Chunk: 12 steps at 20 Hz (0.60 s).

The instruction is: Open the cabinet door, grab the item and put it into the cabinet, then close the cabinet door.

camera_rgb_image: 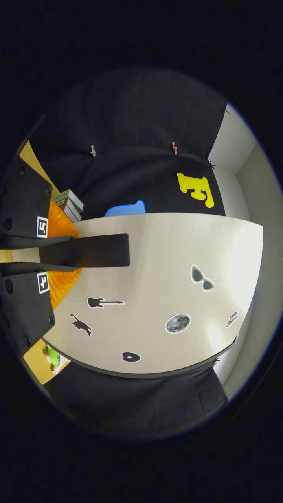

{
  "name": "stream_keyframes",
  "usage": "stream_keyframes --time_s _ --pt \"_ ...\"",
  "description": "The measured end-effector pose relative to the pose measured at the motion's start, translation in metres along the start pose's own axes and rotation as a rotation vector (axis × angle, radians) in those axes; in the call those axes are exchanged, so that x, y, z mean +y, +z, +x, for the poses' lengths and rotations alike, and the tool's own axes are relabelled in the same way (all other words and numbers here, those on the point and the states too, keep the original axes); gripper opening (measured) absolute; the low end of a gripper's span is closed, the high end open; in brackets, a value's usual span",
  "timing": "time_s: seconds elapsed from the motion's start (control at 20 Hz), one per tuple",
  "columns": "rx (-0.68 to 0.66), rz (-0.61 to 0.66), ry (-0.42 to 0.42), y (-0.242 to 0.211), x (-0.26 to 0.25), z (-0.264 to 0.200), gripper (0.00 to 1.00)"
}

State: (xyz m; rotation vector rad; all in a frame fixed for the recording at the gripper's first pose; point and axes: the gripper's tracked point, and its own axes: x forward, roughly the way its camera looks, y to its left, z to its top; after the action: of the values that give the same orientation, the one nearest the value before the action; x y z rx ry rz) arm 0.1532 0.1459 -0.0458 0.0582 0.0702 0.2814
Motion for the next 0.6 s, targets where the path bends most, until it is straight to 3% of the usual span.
stream_keyframes --time_s 0.6 --pt "-0.004 -0.005 -0.012 0.003 -0.022 -0.028 0.16"
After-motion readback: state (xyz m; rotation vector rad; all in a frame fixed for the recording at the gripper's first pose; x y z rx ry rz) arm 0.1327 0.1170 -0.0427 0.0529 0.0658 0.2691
